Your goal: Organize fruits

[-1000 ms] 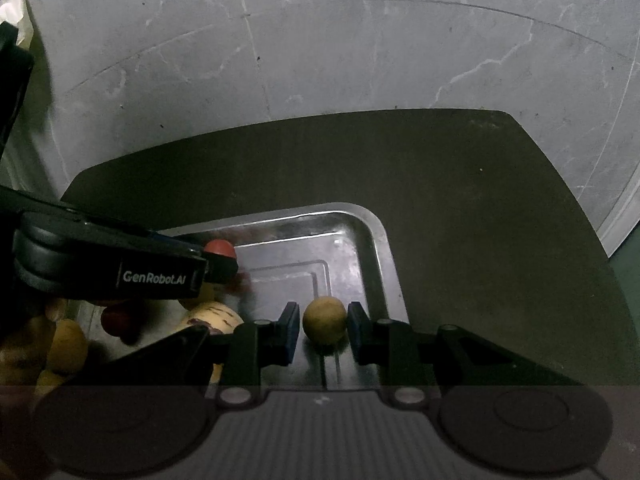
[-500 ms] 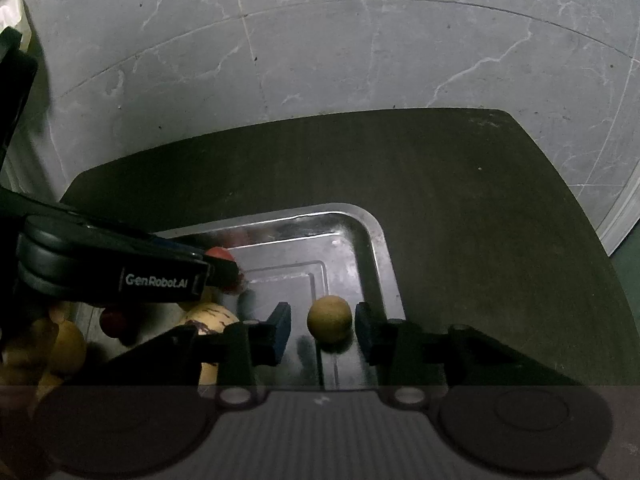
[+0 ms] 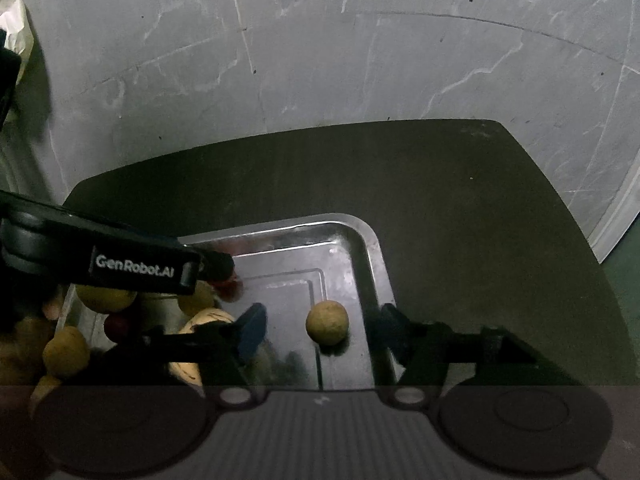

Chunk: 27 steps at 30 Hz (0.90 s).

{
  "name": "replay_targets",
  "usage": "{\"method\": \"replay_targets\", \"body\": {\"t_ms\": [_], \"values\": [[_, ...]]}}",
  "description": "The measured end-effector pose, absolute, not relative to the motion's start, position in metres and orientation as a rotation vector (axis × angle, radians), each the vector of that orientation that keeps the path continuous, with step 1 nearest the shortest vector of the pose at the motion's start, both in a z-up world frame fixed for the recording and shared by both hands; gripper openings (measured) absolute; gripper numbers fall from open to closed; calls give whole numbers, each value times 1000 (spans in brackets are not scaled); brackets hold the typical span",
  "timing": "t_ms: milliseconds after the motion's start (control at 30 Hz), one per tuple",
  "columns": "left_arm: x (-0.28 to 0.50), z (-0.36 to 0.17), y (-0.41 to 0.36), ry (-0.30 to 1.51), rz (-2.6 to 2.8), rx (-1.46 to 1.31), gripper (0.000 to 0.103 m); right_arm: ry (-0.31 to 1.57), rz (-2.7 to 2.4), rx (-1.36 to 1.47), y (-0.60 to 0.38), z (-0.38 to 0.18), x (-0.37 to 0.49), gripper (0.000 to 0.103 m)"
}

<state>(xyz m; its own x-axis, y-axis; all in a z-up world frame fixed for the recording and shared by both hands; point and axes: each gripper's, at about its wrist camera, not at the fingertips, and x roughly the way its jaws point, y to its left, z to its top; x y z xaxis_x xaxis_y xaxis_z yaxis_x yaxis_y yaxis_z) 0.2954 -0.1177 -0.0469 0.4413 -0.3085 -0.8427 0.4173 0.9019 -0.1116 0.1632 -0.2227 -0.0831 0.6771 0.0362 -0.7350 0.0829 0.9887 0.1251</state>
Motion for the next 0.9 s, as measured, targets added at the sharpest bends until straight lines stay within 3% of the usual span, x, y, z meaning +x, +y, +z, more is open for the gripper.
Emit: {"method": "replay_targets", "body": {"t_ms": [300, 467, 900], "values": [[294, -36, -99, 983, -381, 80, 95, 809, -34, 147, -220, -76, 159, 93], [294, -33, -89, 983, -332, 72, 101, 791, -53, 144, -219, -73, 158, 103], [286, -24, -56, 948, -194, 57, 102, 748, -71, 140, -209, -63, 156, 103]]}}
